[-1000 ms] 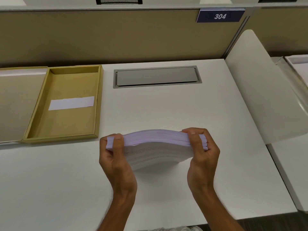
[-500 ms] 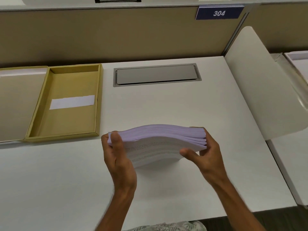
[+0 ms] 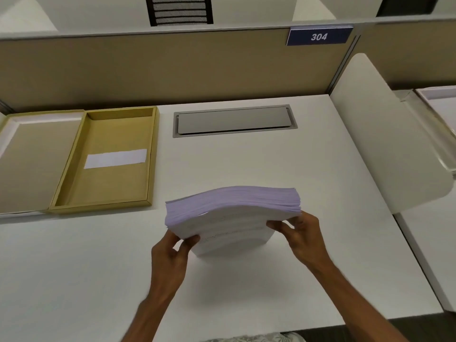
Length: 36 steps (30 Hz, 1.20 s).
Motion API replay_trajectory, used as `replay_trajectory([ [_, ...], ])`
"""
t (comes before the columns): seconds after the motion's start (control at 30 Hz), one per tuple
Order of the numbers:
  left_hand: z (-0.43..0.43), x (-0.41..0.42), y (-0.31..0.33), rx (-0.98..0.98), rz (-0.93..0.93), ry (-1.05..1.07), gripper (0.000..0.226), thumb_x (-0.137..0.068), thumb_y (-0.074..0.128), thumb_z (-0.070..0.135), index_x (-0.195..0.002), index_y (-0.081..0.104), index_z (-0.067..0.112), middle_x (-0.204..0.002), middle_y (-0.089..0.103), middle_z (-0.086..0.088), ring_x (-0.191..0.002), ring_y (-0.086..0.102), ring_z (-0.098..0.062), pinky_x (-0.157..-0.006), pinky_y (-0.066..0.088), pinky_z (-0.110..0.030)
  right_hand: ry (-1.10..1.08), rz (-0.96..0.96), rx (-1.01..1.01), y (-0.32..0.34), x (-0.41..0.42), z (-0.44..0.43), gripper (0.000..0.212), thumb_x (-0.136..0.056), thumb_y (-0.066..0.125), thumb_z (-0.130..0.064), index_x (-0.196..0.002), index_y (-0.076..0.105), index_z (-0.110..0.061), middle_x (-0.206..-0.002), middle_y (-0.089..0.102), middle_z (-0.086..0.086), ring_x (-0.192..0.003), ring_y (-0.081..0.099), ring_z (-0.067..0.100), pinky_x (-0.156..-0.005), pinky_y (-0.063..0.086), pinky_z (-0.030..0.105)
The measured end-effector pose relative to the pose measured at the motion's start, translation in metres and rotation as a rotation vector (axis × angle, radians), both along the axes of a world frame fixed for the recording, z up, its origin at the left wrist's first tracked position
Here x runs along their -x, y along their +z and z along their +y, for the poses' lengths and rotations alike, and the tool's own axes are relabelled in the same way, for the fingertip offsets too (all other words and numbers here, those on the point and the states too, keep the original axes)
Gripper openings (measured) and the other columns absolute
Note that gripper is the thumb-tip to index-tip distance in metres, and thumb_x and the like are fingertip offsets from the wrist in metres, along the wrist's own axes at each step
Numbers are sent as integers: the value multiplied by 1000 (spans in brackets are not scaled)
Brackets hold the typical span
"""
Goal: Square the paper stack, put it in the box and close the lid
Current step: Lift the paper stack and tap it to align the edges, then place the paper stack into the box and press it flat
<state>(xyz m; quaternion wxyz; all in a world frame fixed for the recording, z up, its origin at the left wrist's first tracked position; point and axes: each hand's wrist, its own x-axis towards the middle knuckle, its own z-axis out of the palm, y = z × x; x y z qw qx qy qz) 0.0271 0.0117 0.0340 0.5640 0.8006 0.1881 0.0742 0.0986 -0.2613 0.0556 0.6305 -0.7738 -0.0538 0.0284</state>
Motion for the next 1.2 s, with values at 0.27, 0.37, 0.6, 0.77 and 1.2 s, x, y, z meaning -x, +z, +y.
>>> replay_trajectory([
  [0.27,2,-16,16,143,0,43,22,-86,77,16,-98,69,33,-98,78,16,-91,75,-11,-74,62,-22,44,47,-29,7,-21,4,33,-89,74,-8,-106,72,-37,-103,77,-7,-91,72,19,-76,62,28],
  [0.37,6,-18,24,230,2,105,19,-86,77,17,-104,71,21,-99,79,9,-87,77,-15,-69,63,-27,60,91,-68,10,-29,12,25,-90,74,-13,-114,69,-17,-107,77,0,-95,74,21,-77,63,30],
  [0.6,41,-20,36,332,71,202,34,-81,82,20,-113,72,12,-101,80,0,-85,79,-21,-70,63,-35,98,224,-131,13,-46,55,31,-89,74,-9,-119,66,-4,-109,77,11,-92,77,28,-79,63,43],
  [0.77,83,-22,45,373,102,242,28,-79,84,17,-104,75,9,-97,81,-4,-86,78,-24,-77,62,-39,99,282,-131,12,-58,101,29,-87,75,-6,-116,70,-5,-107,78,11,-92,77,30,-81,63,44],
  [1.2,273,-96,55,290,193,209,16,-77,85,16,-87,74,9,-87,80,-5,-74,78,-21,-61,59,-28,-39,316,-45,12,-115,293,18,-84,77,-7,-101,76,-4,-97,79,14,-89,76,34,-78,63,41],
])
